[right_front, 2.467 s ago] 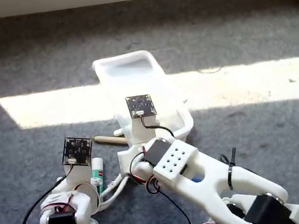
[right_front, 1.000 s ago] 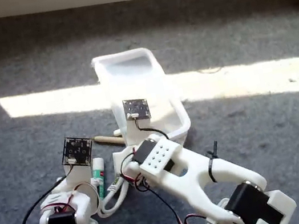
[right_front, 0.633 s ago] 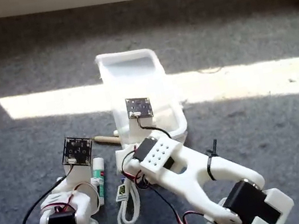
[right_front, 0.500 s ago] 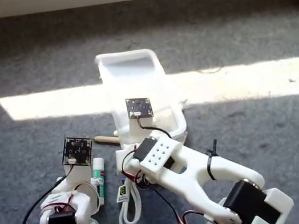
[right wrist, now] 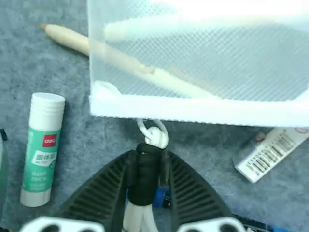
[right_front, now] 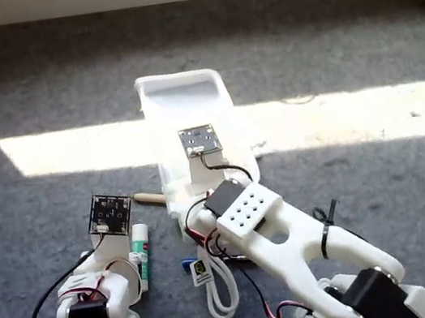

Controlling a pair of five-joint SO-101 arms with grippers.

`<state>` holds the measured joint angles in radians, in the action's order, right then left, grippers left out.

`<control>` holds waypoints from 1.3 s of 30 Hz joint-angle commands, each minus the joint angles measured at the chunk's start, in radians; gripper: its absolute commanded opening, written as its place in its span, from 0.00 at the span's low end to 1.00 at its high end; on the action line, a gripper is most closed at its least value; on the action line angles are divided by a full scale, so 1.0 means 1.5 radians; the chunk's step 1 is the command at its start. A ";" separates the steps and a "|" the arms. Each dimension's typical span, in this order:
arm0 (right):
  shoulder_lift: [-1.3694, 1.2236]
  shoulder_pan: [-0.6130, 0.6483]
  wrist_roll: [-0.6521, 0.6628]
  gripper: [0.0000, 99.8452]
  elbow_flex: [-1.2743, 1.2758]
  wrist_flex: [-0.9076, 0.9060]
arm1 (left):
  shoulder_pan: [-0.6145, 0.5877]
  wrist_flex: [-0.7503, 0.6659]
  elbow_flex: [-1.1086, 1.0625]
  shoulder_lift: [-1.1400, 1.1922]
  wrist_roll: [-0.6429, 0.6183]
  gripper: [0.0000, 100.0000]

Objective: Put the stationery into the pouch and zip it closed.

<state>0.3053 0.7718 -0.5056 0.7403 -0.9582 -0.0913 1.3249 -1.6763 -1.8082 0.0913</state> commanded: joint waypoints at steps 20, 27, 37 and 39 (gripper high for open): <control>0.041 -0.073 0.414 0.01 -0.021 -0.081 | 0.010 0.002 -0.014 -0.006 0.004 0.01; -0.043 -0.073 0.413 0.18 -0.022 -0.084 | 0.010 0.002 -0.014 -0.006 0.004 0.01; -0.063 -0.071 0.413 0.18 -0.018 -0.082 | 0.010 0.002 -0.014 -0.006 0.004 0.01; -0.064 -0.071 0.413 0.18 -0.017 -0.081 | 0.010 0.002 -0.014 -0.006 0.004 0.01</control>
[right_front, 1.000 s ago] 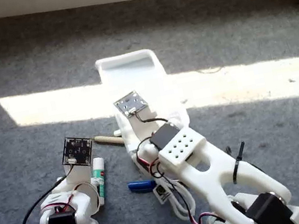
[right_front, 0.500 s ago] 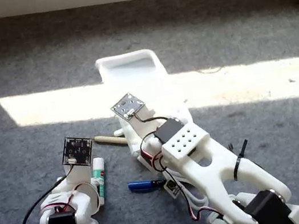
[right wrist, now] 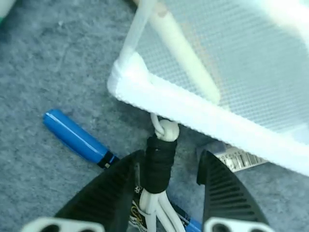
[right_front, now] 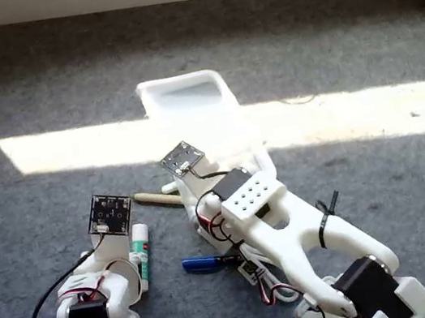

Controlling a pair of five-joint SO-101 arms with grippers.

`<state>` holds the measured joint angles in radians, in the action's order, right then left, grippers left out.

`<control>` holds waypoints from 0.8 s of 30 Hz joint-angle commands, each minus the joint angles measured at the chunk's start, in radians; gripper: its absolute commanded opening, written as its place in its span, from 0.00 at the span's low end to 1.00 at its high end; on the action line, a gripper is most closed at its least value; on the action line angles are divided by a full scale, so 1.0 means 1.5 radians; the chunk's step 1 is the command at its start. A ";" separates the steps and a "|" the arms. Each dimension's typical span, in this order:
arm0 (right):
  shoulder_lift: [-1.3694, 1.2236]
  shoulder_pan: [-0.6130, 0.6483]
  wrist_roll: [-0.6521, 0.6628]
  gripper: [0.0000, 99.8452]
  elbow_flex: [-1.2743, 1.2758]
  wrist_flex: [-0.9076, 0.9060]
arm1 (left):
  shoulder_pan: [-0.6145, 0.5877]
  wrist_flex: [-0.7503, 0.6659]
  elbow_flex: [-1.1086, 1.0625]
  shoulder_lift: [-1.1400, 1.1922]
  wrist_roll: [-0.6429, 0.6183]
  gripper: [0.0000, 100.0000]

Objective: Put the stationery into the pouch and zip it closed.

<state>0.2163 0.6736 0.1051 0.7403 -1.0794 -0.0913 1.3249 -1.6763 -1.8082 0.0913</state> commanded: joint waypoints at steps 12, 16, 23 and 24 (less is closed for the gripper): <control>-0.073 -0.005 0.006 0.18 -0.008 -0.003 | 0.010 0.002 -0.014 -0.006 0.004 0.01; -0.076 -0.005 0.006 0.15 -0.008 -0.004 | 0.010 0.002 -0.014 -0.006 0.004 0.01; -0.082 -0.005 0.006 0.13 -0.007 -0.006 | 0.010 0.002 -0.014 -0.006 0.004 0.01; -0.082 -0.005 0.006 0.13 -0.007 -0.006 | 0.010 0.002 -0.014 -0.006 0.004 0.01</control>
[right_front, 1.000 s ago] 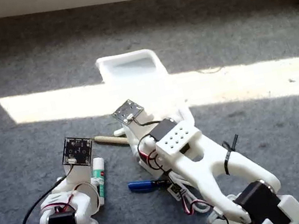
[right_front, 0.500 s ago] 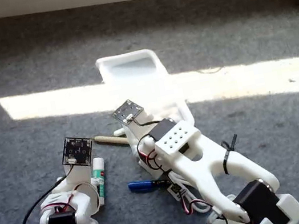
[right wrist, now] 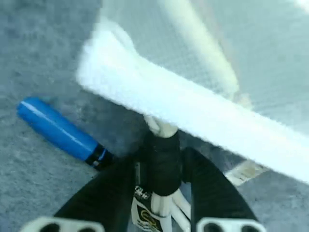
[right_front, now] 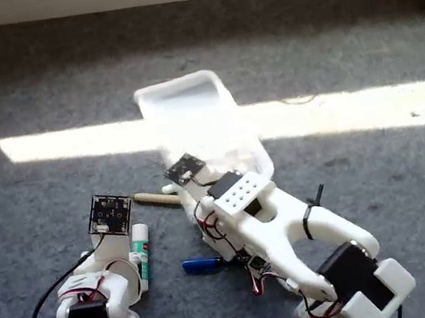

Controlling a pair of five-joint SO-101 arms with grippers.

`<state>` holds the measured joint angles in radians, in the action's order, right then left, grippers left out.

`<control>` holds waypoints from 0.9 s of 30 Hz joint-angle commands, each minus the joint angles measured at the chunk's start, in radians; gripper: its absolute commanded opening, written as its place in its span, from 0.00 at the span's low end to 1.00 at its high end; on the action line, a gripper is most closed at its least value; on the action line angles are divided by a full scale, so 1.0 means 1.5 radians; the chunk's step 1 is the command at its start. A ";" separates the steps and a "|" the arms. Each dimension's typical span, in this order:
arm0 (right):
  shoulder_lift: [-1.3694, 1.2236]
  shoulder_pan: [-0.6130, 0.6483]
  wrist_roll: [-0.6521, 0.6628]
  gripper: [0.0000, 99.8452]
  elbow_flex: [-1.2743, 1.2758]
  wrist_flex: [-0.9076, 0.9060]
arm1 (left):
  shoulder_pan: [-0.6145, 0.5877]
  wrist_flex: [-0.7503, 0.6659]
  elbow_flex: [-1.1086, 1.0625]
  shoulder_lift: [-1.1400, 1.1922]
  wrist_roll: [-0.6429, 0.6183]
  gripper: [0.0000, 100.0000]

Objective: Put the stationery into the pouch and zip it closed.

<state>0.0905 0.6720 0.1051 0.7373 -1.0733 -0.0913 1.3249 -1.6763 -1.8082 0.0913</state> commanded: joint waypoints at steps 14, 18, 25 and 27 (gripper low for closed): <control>0.010 -0.005 0.005 0.13 -0.008 -0.071 | 0.010 0.002 -0.014 -0.006 0.004 0.01; 0.049 -0.005 0.005 0.13 -0.007 -0.070 | 0.010 0.002 -0.014 -0.006 0.004 0.01; 0.149 -0.007 0.005 0.13 0.030 -0.027 | 0.010 0.002 -0.014 -0.006 0.004 0.01; 0.148 -0.006 0.006 0.13 0.046 -0.014 | 0.010 0.002 -0.014 -0.006 0.004 0.01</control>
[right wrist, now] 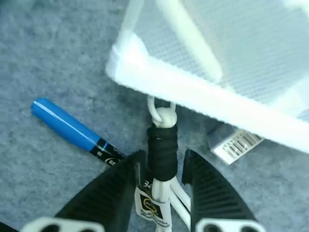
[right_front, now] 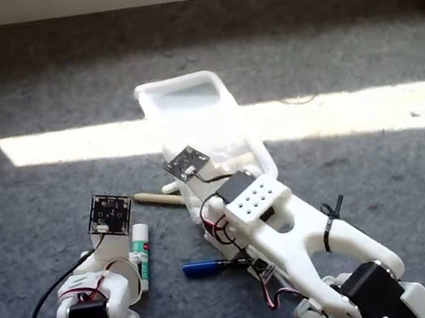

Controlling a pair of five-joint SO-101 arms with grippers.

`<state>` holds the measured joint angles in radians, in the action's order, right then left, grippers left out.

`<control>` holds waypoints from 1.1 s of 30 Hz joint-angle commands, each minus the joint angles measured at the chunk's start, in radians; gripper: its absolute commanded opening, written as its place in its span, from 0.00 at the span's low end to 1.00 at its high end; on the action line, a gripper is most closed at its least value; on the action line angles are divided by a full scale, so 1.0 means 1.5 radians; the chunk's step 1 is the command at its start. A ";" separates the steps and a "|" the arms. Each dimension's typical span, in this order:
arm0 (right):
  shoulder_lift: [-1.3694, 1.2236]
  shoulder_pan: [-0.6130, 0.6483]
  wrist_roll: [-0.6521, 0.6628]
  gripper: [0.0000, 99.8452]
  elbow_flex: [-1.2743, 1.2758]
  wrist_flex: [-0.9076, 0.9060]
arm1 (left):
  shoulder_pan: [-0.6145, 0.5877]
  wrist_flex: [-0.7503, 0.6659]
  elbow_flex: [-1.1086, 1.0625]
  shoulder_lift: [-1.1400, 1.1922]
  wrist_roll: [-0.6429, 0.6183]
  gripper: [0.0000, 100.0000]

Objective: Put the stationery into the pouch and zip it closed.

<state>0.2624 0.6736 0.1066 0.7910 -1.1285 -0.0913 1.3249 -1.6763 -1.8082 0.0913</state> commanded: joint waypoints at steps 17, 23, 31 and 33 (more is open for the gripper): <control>-0.058 -0.009 0.005 0.13 0.013 0.071 | 0.010 0.002 -0.014 -0.006 0.004 0.01; -0.031 -0.020 0.005 0.13 0.017 0.071 | 0.010 0.002 -0.014 -0.006 0.004 0.01; 0.016 -0.019 0.008 0.02 0.017 0.073 | 0.010 0.002 -0.014 -0.006 0.004 0.01; 0.019 -0.019 0.008 0.01 0.017 0.071 | 0.010 0.002 -0.014 -0.006 0.004 0.01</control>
<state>0.2378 0.6552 0.1066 0.8216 -1.0303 -0.0913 1.3249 -1.6763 -1.8082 0.0913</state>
